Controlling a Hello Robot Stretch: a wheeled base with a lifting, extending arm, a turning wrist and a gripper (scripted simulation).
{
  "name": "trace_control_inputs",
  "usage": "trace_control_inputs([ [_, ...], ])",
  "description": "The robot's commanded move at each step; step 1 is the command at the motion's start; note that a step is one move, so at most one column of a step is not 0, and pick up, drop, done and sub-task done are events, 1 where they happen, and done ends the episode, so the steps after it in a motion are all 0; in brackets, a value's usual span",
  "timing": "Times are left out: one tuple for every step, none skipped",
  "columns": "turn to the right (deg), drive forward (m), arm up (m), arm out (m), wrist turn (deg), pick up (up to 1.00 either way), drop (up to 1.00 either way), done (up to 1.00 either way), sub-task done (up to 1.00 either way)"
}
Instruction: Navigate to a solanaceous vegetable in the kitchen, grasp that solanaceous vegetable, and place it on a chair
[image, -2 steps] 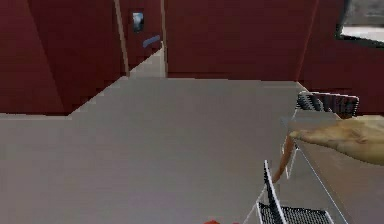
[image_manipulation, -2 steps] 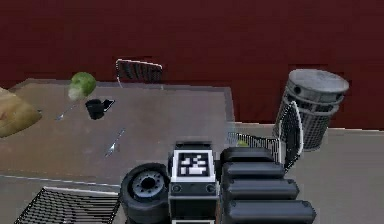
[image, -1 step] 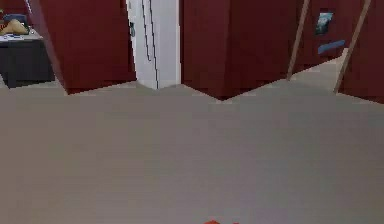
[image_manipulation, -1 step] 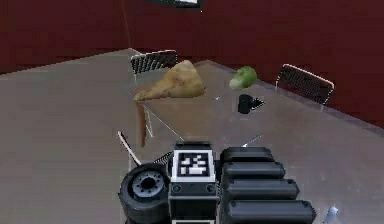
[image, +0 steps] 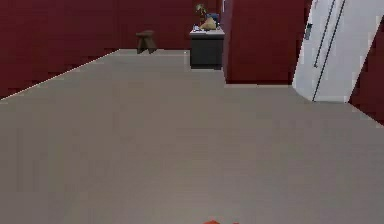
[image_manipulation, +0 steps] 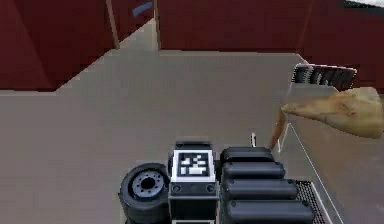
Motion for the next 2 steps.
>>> trace_control_inputs([
  [-36.0, 0.0, 0.0, 0.0, 0.0, 0.0, 0.0, 0.0, 0.0],
  [45.0, 0.0, 0.0, 0.0, 0.0, 0.0, 0.0, 0.0, 0.0],
])
